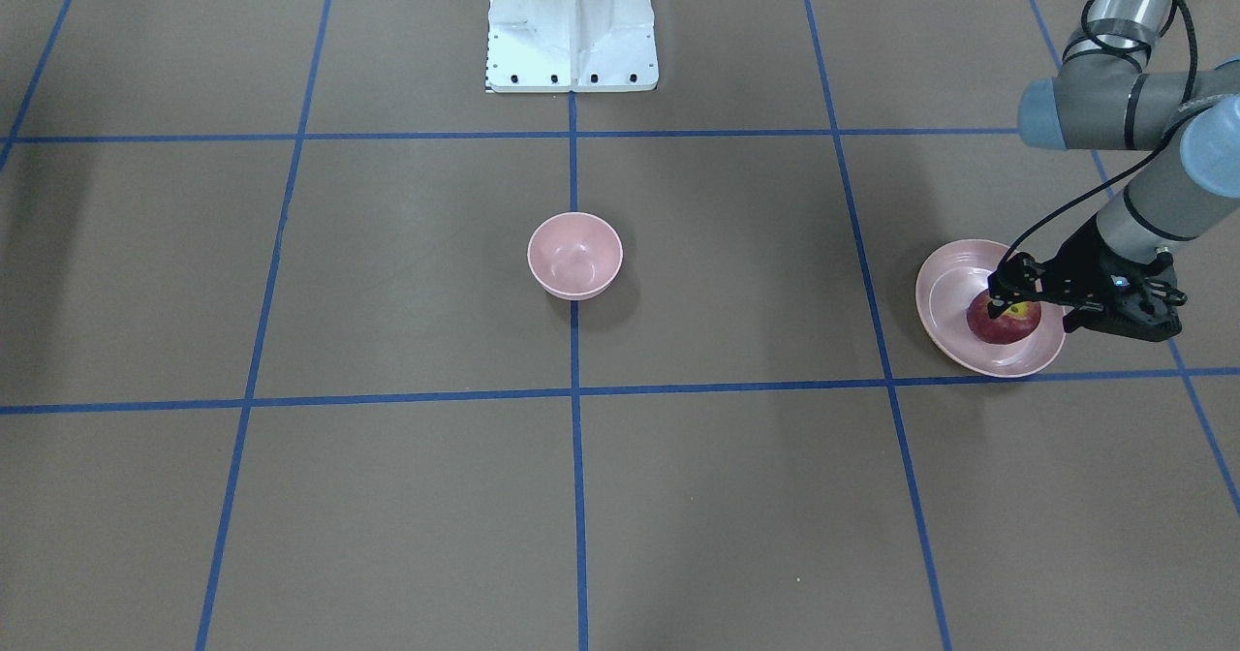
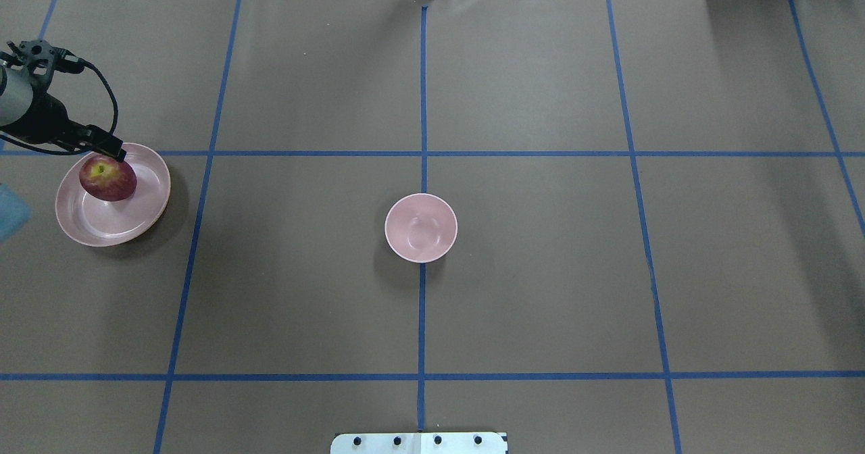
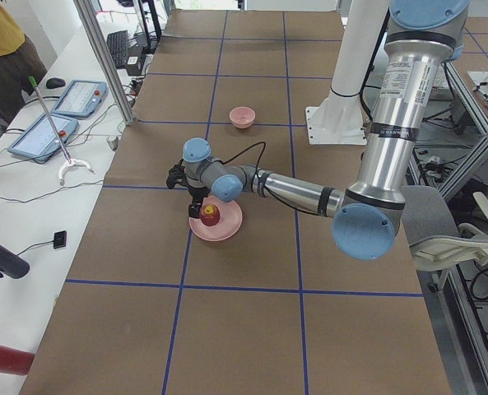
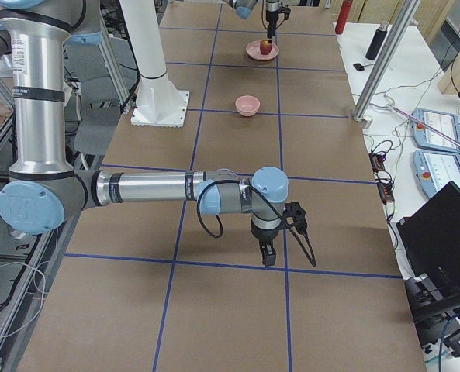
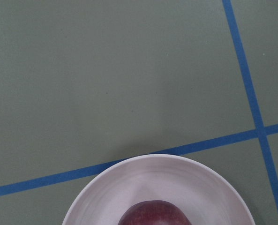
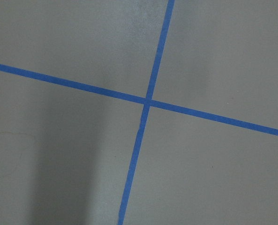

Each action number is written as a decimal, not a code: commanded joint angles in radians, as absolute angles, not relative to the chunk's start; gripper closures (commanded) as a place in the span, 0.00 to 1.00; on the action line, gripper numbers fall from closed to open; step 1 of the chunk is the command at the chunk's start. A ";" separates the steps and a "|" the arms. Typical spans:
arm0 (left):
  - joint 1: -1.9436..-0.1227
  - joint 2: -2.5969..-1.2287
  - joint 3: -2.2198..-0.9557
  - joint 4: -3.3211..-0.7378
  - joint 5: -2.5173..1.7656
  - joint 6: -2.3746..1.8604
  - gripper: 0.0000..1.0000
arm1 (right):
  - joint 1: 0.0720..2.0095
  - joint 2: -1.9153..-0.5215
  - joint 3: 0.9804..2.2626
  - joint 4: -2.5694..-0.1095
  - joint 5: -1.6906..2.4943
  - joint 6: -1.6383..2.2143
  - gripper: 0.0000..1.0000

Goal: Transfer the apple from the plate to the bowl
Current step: 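Lower the left gripper over the red apple on the plate and grasp it, then carry the apple with the left gripper over the pink bowl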

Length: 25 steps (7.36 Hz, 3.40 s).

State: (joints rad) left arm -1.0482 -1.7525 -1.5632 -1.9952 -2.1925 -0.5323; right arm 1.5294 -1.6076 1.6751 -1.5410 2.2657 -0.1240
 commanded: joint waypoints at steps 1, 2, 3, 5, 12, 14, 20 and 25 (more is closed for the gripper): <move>-1.037 -1.740 -1.563 -1.997 -2.183 -0.528 0.01 | 1.529 -1.608 1.675 -1.542 2.266 -0.123 0.00; -1.034 -1.732 -1.562 -1.997 -2.183 -0.526 0.01 | 1.529 -1.608 1.675 -1.542 2.266 -0.123 0.00; -1.026 -1.732 -1.563 -1.997 -2.183 -0.532 0.01 | 1.529 -1.608 1.674 -1.542 2.266 -0.123 0.00; -1.014 -1.732 -1.563 -1.999 -2.184 -0.534 0.01 | 1.529 -1.608 1.672 -1.542 2.266 -0.123 0.00; -0.999 -1.743 -1.508 -2.002 -2.184 -0.531 0.01 | 1.528 -1.608 1.667 -1.542 2.266 -0.121 0.00; -0.997 -1.743 -1.508 -2.002 -2.186 -0.529 0.03 | 1.528 -1.608 1.666 -1.542 2.264 -0.121 0.00; -0.999 -1.753 -1.668 -1.871 -2.229 -0.540 0.66 | 1.528 -1.611 1.664 -1.540 2.266 -0.120 0.00; -0.742 -2.176 -1.787 -1.420 -2.117 -1.022 0.65 | 1.526 -1.611 1.657 -1.537 2.266 -0.120 0.00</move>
State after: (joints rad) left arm -0.8406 -2.0489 -1.7836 -1.5141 -2.1682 -0.8806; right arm 1.5268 -1.6108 1.6573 -1.5372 2.2657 -0.1197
